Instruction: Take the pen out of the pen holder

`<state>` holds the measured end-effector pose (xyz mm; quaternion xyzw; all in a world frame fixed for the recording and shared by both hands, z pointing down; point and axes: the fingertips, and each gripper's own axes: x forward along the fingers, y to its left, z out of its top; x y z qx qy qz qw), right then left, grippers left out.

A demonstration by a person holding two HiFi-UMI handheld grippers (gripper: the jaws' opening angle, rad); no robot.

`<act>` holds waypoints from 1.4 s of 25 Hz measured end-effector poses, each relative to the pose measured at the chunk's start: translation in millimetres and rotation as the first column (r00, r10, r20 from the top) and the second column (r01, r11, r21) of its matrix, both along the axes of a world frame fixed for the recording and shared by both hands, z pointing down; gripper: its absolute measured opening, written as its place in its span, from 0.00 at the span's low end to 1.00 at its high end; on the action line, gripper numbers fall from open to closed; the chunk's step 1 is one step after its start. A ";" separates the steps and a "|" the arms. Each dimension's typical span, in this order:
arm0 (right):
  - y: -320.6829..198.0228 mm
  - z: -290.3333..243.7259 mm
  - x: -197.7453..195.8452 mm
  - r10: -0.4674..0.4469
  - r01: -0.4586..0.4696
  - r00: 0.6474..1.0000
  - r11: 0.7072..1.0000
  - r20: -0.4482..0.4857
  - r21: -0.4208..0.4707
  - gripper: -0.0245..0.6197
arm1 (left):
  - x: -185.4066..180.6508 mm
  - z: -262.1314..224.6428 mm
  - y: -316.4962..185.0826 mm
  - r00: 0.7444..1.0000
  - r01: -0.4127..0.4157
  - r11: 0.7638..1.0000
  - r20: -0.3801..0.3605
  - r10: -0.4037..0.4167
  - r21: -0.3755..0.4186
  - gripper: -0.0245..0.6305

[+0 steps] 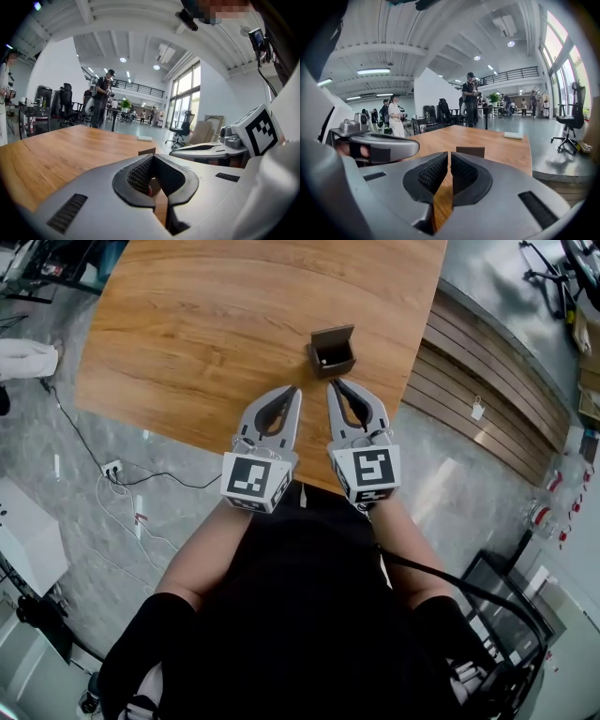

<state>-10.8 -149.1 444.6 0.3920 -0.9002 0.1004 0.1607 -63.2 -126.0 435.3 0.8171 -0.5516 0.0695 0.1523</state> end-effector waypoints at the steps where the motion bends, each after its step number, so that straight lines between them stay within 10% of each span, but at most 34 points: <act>1: -1.9 8.0 -3.1 -0.018 0.018 1.000 1.000 -0.015 -0.017 0.06 | -1.0 4.1 -2.6 1.000 0.001 1.000 0.000 -0.001 -0.008 0.04; 14: -32.2 81.5 -24.6 -0.145 0.128 0.965 0.988 -0.221 -0.090 0.21 | -11.5 48.0 -30.9 1.000 0.015 0.996 -0.012 -0.016 -0.090 0.04; 35: -50.4 52.2 -15.7 -0.029 0.040 0.975 0.998 -0.220 0.047 0.10 | -8.5 52.0 -30.9 1.000 -0.006 0.995 -0.025 0.003 -0.104 0.04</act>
